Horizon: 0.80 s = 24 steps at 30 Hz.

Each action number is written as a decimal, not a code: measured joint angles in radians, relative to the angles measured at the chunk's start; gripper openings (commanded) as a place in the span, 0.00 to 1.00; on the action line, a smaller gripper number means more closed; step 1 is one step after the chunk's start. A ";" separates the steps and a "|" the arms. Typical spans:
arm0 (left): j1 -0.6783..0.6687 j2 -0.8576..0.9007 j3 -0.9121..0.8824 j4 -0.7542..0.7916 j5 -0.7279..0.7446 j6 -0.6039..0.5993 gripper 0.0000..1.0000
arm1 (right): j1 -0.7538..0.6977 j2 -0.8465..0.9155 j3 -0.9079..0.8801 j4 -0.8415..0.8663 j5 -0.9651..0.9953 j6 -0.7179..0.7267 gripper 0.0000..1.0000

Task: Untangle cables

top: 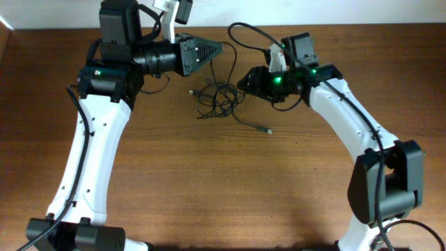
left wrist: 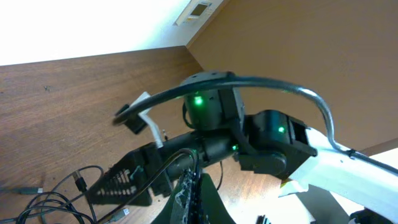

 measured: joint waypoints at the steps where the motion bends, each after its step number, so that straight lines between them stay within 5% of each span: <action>1: 0.000 0.000 0.000 0.000 0.000 0.000 0.00 | 0.011 0.006 0.000 0.005 0.000 0.001 0.52; 18: 0.000 0.000 0.000 0.000 0.000 0.000 0.00 | 0.081 0.057 -0.002 0.020 0.000 0.029 0.46; 24: 0.000 0.000 0.000 0.000 0.000 0.000 0.00 | 0.101 0.125 -0.002 0.023 0.000 0.054 0.21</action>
